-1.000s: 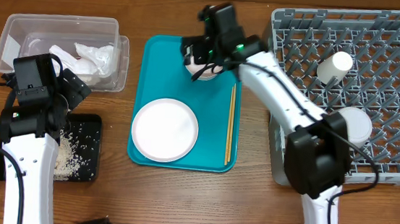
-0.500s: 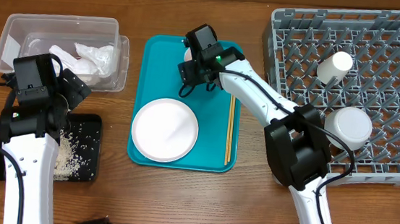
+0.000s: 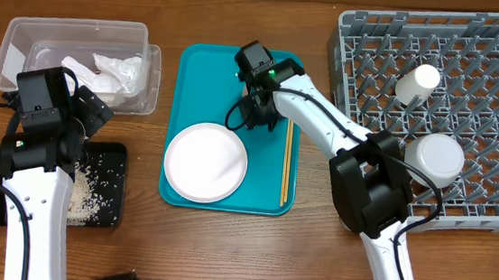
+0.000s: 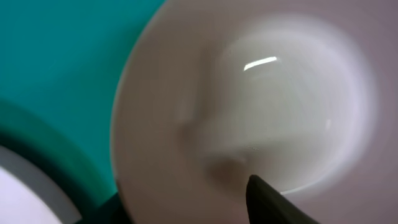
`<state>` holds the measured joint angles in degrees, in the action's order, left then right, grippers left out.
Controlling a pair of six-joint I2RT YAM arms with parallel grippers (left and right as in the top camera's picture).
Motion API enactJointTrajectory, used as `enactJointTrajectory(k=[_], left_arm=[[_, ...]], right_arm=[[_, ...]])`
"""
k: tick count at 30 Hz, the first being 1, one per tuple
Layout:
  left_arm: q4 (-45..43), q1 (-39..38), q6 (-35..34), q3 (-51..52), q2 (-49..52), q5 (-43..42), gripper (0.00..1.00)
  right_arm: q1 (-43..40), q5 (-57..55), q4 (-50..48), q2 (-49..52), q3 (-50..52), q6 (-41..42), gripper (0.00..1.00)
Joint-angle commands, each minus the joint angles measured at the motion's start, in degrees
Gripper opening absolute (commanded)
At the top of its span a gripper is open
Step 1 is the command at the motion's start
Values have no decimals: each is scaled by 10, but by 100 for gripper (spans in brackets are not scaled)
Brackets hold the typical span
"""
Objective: Sort waste into correct bins and load items into the dishwasher
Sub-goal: 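Lower the right gripper onto the pink bowl's rim and grip it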
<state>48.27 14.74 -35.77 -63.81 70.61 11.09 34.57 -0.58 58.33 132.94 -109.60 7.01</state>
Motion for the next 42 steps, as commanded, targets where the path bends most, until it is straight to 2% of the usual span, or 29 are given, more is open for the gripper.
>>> enactJointTrajectory(k=[1, 5, 8, 14, 20, 24, 29, 36, 42], left_arm=[[-1, 2, 11, -9, -5, -2, 100], [-1, 2, 11, -9, -5, -2, 100], [-1, 2, 11, -9, -5, -2, 100], [-1, 2, 11, -9, -5, -2, 100], [-1, 2, 11, -9, -5, -2, 100], [-1, 2, 11, -9, -5, -2, 100], [-1, 2, 11, -9, -5, -2, 100], [-1, 2, 11, -9, -5, -2, 100], [-1, 2, 11, -9, -5, -2, 100]], right_arm=[[15, 17, 28, -30, -27, 24, 52], [30, 17, 52, -51, -45, 28, 53], [34, 10, 32, -61, -49, 28, 57], [33, 10, -12, -55, -48, 28, 60], [33, -12, -52, -44, -31, 48, 49], [33, -76, -68, -37, -6, 86, 49], [33, -73, -62, -23, -2, 104, 49], [34, -73, -53, -21, -3, 144, 36], [33, -73, -45, -20, -2, 145, 35]])
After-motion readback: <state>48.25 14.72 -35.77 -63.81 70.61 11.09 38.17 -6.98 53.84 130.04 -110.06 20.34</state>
